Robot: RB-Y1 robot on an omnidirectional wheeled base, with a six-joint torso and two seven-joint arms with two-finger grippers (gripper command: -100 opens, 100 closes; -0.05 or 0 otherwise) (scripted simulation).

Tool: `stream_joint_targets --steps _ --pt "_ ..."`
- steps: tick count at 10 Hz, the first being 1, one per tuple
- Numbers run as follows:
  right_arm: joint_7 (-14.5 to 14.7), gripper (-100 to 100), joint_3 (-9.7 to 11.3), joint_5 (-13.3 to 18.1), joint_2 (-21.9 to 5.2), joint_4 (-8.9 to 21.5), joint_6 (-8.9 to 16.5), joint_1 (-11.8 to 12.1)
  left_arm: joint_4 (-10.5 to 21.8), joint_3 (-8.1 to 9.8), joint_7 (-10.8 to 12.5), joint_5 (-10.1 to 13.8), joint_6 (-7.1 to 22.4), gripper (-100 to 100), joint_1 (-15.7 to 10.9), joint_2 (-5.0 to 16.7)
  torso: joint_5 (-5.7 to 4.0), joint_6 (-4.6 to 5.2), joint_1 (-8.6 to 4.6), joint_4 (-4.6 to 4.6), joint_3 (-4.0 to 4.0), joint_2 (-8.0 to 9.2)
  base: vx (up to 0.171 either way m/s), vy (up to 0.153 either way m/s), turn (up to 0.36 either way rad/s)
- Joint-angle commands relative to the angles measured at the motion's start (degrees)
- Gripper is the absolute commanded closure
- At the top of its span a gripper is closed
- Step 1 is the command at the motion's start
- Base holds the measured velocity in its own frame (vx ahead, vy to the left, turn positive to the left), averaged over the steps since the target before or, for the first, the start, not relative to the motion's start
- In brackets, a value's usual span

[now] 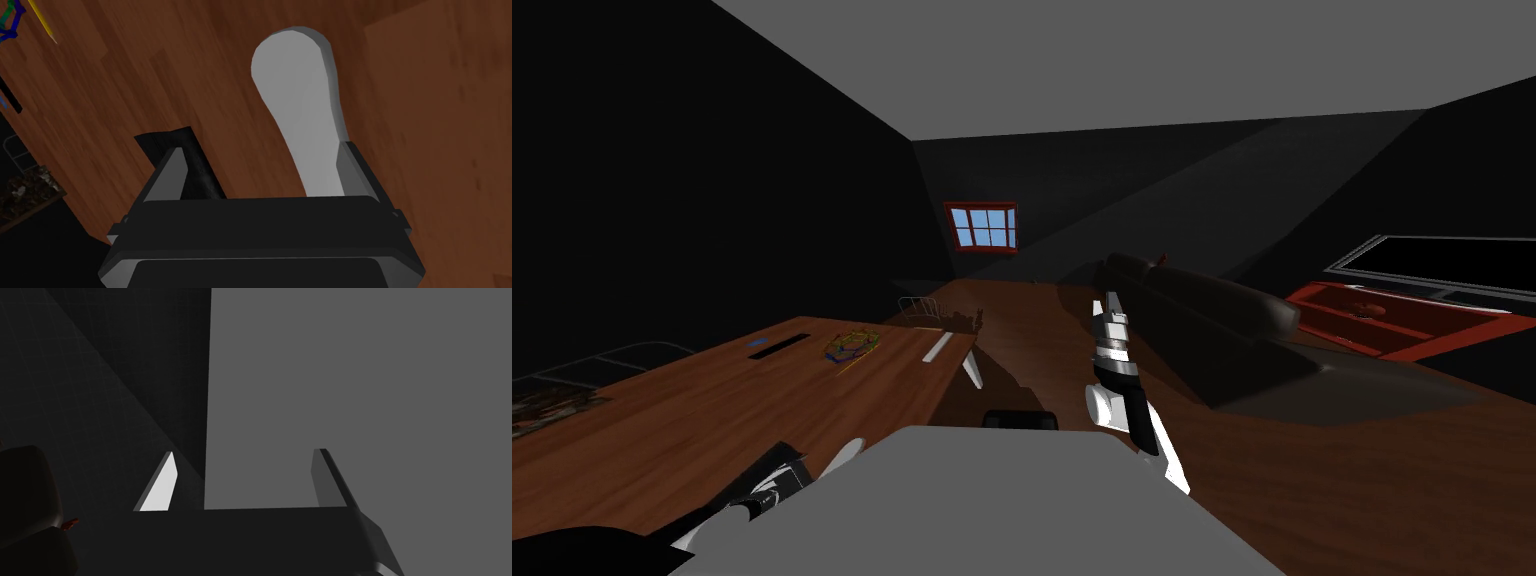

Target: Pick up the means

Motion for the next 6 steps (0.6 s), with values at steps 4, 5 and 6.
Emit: stream_joint_targets --steps 4,5,6 --pt "0.00 0 0.00 0.00 0.00 0.00 0.00 0.00 4.12 2.72 1.86 2.17 6.67 -100 0.61 0.19 0.00 0.02 0.01 0.00 0.01 0.01 0.037 0.027 -0.097" --pt "0.00 0 0.00 0.00 0.00 0.00 0.00 0.00 6.08 3.89 2.64 3.14 8.18 -100 0.83 0.34 0.00 0.00 -0.02 0.01 0.01 0.02 0.036 0.025 -0.097" --pt "0.00 0 0.00 0.00 0.00 0.00 0.00 0.00 6.08 3.89 2.64 3.14 9.26 -100 0.83 0.34 -0.01 0.01 -0.02 0.00 0.01 0.01 0.029 0.023 -0.077"
